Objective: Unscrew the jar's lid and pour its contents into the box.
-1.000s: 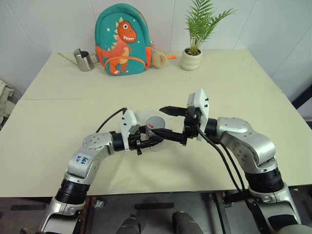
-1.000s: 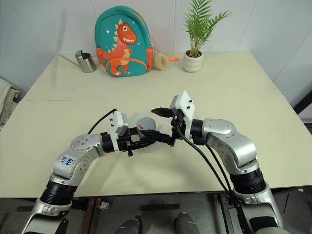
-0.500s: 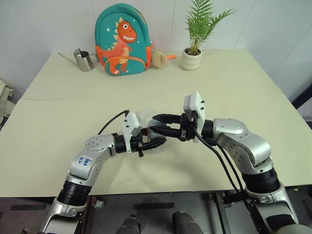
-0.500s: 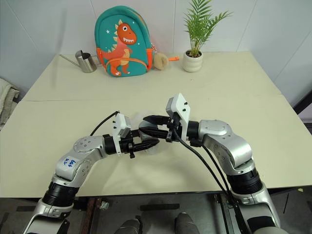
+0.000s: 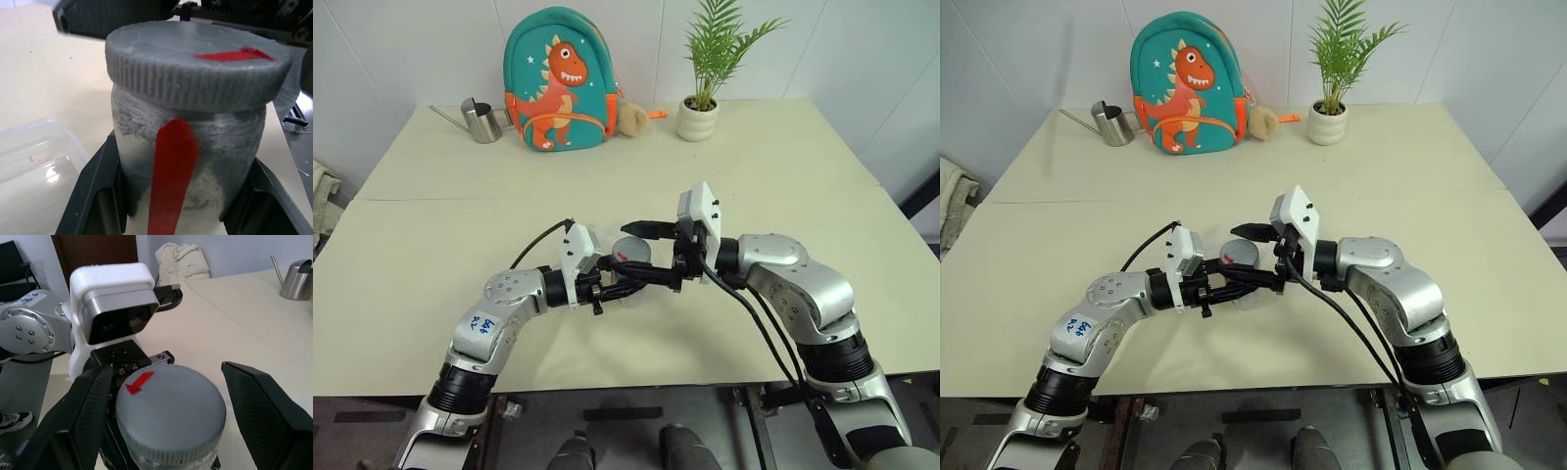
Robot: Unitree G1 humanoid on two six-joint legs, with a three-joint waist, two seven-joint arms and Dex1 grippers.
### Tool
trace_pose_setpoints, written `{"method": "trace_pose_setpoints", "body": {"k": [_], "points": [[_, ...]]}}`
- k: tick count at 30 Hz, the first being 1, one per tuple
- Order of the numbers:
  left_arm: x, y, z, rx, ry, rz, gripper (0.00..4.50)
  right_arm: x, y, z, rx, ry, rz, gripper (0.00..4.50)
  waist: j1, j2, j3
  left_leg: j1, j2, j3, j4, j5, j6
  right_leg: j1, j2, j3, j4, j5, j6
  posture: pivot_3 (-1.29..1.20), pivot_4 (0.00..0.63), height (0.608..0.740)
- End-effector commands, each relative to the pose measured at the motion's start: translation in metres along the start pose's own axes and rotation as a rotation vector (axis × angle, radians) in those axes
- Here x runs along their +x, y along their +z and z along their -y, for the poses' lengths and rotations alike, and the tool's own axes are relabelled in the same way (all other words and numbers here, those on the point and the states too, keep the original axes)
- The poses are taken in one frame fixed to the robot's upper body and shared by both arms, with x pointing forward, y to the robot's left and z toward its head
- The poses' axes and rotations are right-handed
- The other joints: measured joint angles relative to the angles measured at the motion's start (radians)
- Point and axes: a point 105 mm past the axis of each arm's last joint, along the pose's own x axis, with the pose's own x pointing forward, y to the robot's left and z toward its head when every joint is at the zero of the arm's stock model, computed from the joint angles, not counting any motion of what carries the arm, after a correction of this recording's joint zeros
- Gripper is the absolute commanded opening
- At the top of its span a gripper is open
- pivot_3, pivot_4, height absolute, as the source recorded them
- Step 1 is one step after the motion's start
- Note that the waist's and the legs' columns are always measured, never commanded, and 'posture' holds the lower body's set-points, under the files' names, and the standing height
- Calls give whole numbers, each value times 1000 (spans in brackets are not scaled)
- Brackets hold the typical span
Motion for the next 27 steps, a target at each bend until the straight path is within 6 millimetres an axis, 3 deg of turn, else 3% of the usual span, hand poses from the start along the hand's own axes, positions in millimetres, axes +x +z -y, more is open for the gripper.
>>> {"method": "trace_pose_setpoints", "body": {"k": [1,4,9,16,22,27], "points": [[1,15,3,40,-15,44,1898,1,8,-3,-38,13,23,3742,0,0,0,0,0,0,0,0,0,0,0,0,0,0,0,0,150,740],[1,14,3,41,-15,42,1898,1,8,-2,-39,8,27,3742,0,0,0,0,0,0,0,0,0,0,0,0,0,0,0,0,150,740],[-1,14,3,38,-16,41,1898,-2,13,-3,-20,18,75,2564,0,0,0,0,0,0,0,0,0,0,0,0,0,0,0,0,150,740],[-3,16,4,36,-37,61,1898,-7,18,-13,4,124,109,2564,0,0,0,0,0,0,0,0,0,0,0,0,-1,0,0,0,150,740],[-5,27,15,51,-154,103,1898,-9,24,-29,-59,364,78,2564,-1,0,0,0,0,0,0,0,0,0,0,0,-1,0,0,0,150,740],[-9,27,23,56,-227,78,1898,-9,24,-27,-101,455,39,2564,-1,0,0,0,0,0,-1,0,0,0,0,-1,-2,0,0,0,150,740]]}}
